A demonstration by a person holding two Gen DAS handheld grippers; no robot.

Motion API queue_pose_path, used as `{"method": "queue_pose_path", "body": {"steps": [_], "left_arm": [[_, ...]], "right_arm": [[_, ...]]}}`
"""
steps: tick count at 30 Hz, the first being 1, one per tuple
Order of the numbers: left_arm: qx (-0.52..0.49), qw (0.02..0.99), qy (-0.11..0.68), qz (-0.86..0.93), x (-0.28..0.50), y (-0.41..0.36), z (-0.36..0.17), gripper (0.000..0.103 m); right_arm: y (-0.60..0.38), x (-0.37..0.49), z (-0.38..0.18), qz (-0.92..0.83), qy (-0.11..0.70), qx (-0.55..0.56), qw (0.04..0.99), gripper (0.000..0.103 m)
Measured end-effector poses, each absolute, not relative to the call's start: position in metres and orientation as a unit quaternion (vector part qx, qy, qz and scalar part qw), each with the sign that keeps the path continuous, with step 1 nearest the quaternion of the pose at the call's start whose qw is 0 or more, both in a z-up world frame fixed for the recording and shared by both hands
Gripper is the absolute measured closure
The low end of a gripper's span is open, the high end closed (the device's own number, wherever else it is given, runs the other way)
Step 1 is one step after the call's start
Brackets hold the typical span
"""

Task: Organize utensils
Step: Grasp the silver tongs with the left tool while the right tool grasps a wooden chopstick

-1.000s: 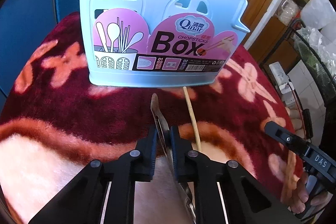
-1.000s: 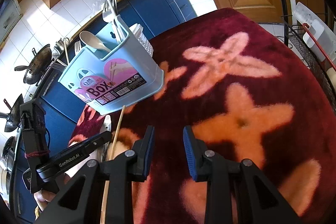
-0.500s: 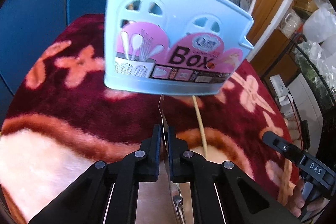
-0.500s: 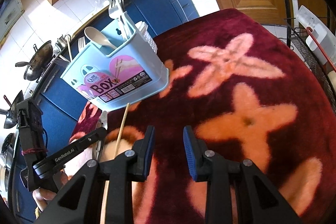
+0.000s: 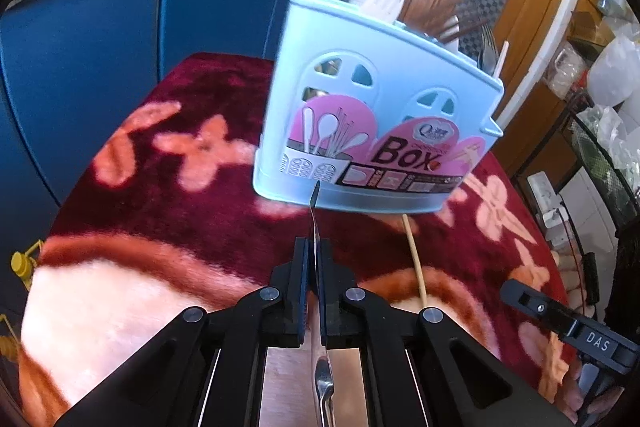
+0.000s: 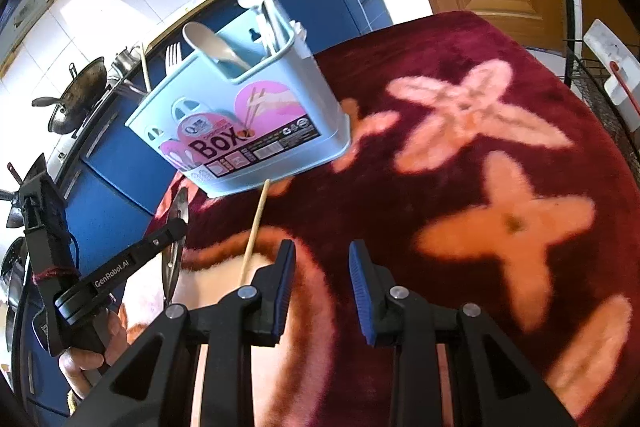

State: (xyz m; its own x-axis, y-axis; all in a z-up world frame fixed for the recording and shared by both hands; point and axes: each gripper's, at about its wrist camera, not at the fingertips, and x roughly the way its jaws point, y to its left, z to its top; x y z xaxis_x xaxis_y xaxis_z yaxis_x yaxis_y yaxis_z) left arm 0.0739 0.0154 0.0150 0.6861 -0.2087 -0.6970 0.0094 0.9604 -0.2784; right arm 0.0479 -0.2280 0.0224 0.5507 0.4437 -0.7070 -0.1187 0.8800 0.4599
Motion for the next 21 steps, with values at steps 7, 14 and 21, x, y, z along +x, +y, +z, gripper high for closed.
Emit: {"method": "queue_pose_path", "body": {"steps": [7,14,21], "left_arm": [[-0.148,0.912,0.378,-0.053,0.073,0.030,0.017,0.099],[-0.164,0.910,0.378,-0.045,0.072,0.040,0.014,0.099],[-0.180,0.906,0.381,-0.042,0.073,0.051,0.010,0.099]], "right_arm": [[-0.202,0.057,0.020,0.187,0.466,0.164,0.849,0.072],[-0.173,0.070,0.017,0.207,0.488,0.140,0.836,0.072],[-0.149,0.087,0.011,0.210,0.504,0.117,0.830,0.072]]}}
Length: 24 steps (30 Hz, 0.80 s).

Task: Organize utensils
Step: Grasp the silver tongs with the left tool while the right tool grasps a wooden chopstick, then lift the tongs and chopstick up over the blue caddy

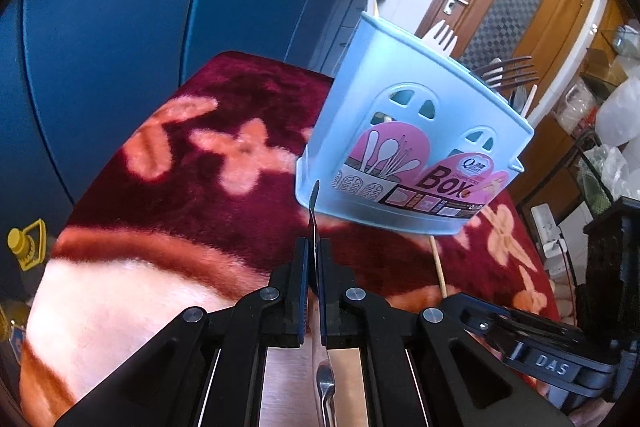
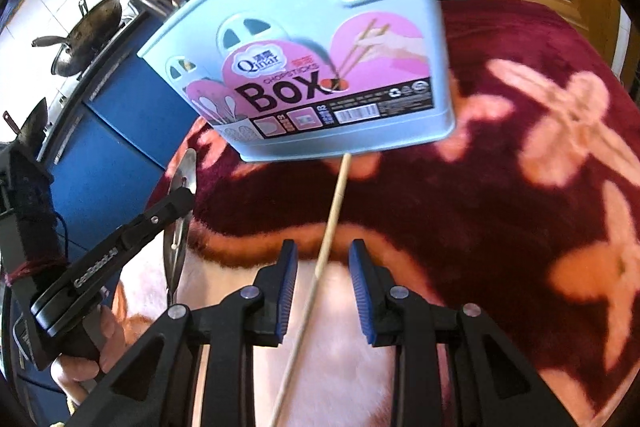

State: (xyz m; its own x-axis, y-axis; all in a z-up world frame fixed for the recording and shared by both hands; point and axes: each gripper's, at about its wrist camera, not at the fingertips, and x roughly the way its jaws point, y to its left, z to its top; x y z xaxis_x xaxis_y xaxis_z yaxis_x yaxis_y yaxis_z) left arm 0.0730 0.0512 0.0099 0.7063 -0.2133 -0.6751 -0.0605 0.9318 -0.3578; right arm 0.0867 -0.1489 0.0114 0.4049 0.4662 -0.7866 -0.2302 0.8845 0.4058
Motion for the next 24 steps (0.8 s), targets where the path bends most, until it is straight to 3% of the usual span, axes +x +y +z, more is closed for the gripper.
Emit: {"method": "queue_pose_path", "body": {"steps": [7,9,11,15,24], "left_arm": [[-0.193,0.901,0.384,-0.055,0.074,0.053,0.009,0.099],[-0.198,0.900,0.383,-0.059,0.074,0.053,0.009,0.099],[-0.201,0.900,0.382,-0.062,0.073,0.053,0.010,0.099],[-0.194,0.904,0.376,-0.065,0.070,0.051,0.016,0.100],[-0.195,0.911,0.357,-0.069,0.061,0.048,0.031,0.100]], "right_arm": [[-0.140,0.104,0.007,0.209,0.520,0.111,0.821,0.074],[-0.139,0.109,0.005,0.199,0.525,0.106,0.821,0.087],[-0.140,0.109,0.005,0.196,0.526,0.110,0.820,0.092],[-0.152,0.104,0.006,0.203,0.517,0.129,0.822,0.097],[-0.182,0.070,0.036,0.206,0.441,0.151,0.861,0.097]]}}
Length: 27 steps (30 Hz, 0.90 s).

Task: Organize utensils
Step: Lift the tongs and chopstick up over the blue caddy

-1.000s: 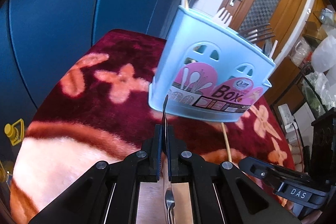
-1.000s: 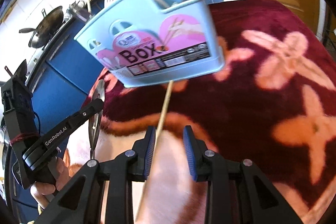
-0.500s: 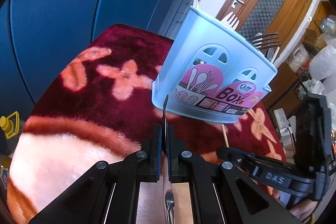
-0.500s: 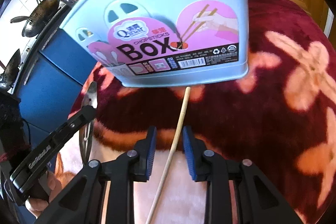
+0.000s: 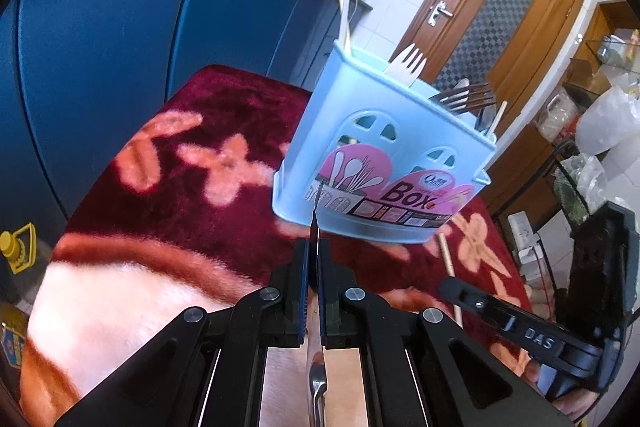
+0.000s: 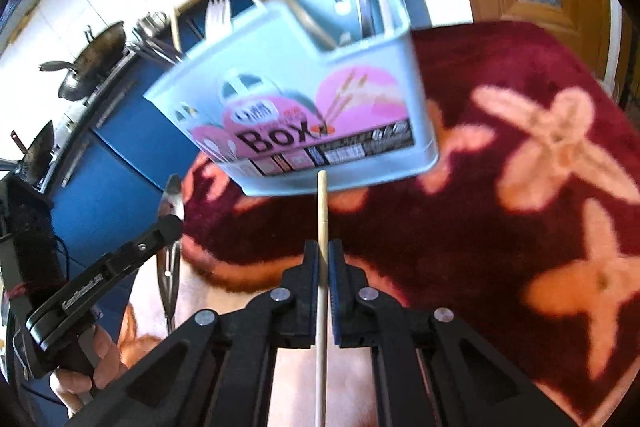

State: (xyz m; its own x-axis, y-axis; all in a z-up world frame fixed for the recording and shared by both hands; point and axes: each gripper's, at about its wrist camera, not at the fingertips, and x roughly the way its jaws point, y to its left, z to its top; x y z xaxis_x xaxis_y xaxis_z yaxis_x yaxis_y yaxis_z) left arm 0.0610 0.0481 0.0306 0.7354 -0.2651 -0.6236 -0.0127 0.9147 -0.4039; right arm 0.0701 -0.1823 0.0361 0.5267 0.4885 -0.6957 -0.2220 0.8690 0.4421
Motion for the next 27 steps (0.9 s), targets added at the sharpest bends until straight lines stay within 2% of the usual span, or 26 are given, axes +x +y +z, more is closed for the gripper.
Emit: {"method": "queue_pose_path", "body": {"steps": [9,27], "left_arm": [[-0.189,0.925,0.321,-0.079,0.047,0.044,0.058,0.100],[-0.157,0.958,0.224,-0.080,0.050,0.043,0.140,0.100]], "right_arm": [[-0.201,0.042,0.061,0.208,0.382,0.161,0.886,0.097],[-0.208,0.045,0.125,0.204,0.292,0.145,0.923,0.097]]}}
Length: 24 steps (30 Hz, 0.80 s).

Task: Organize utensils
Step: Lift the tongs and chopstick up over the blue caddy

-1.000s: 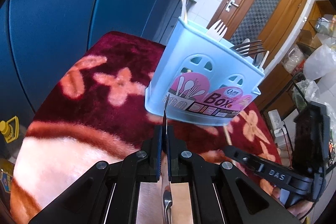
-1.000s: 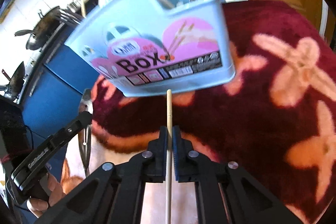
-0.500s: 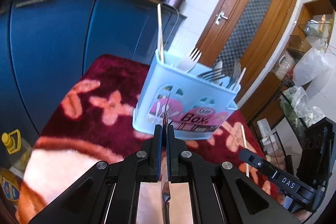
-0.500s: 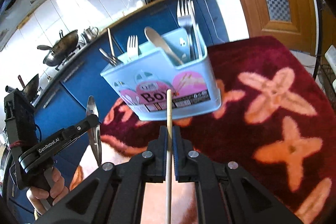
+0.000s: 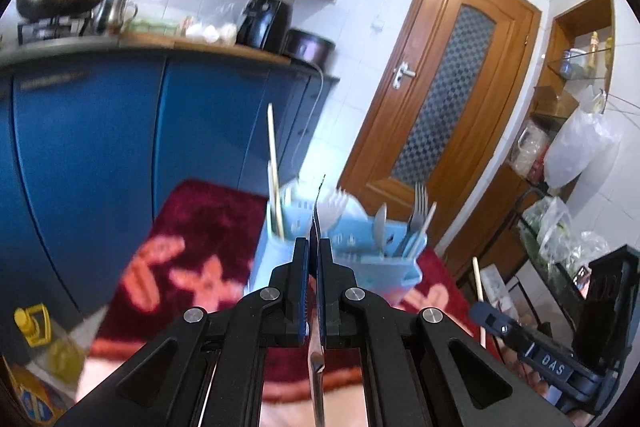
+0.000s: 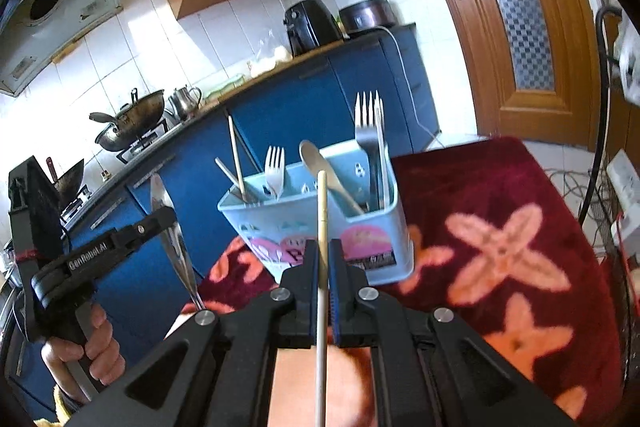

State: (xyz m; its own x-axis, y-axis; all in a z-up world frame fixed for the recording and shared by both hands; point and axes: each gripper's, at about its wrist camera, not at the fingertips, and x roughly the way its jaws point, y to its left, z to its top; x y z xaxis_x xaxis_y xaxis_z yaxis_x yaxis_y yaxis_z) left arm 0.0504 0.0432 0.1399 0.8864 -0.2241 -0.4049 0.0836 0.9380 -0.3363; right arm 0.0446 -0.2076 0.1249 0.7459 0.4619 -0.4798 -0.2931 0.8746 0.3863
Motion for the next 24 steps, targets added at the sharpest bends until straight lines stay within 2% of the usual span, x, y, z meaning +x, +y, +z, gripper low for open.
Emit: {"method": "queue_pose_path", "body": {"steps": [17,24], "left_arm": [[-0.111,0.986,0.122,-0.032,0.095,0.053,0.230,0.100],[-0.093,0.991,0.091,-0.019,0.115,0.042,0.246,0.100]], "right_arm": [[-0.210,0.055,0.128,0.203,0.282,0.138,0.927,0.097],[-0.215,0.060,0.126,0.201,0.282,0.141,0.927,0.097]]}}
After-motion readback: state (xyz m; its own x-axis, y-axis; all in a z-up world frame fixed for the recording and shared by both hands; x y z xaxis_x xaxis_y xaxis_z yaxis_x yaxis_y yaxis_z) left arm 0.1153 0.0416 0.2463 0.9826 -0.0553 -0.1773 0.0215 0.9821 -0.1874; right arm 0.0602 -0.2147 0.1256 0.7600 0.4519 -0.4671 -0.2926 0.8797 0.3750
